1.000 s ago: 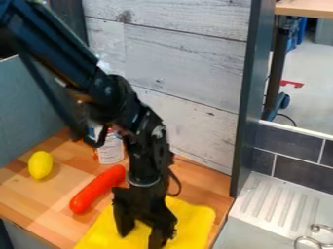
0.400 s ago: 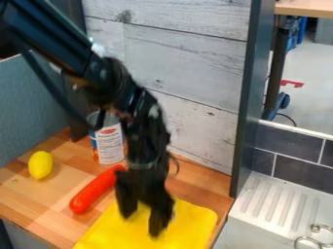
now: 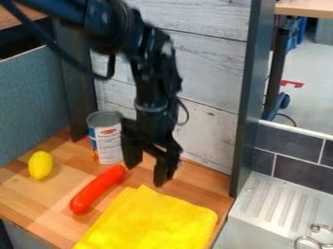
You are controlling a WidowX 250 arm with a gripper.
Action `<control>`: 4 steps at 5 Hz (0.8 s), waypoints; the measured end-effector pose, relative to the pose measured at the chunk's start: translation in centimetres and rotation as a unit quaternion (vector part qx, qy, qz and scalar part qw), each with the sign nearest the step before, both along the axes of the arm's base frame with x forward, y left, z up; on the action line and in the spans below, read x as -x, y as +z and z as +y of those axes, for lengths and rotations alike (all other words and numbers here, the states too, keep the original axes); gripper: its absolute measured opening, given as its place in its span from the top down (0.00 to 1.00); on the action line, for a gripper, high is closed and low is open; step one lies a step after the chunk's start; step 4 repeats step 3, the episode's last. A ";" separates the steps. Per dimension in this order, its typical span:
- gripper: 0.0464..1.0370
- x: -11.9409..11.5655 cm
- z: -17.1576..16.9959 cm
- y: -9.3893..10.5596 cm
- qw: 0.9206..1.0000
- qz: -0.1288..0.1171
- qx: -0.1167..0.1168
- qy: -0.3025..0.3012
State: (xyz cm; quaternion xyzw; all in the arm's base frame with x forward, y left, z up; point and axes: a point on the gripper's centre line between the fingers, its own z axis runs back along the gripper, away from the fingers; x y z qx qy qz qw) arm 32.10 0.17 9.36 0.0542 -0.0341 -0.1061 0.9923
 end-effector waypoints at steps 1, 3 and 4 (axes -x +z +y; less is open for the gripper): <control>0.03 2.0 -0.5 1.5 0.998 0.046 0.040 -0.014; 0.03 4.5 1.1 3.1 0.997 0.061 0.049 -0.012; 0.03 4.5 1.1 3.1 0.997 0.061 0.049 -0.012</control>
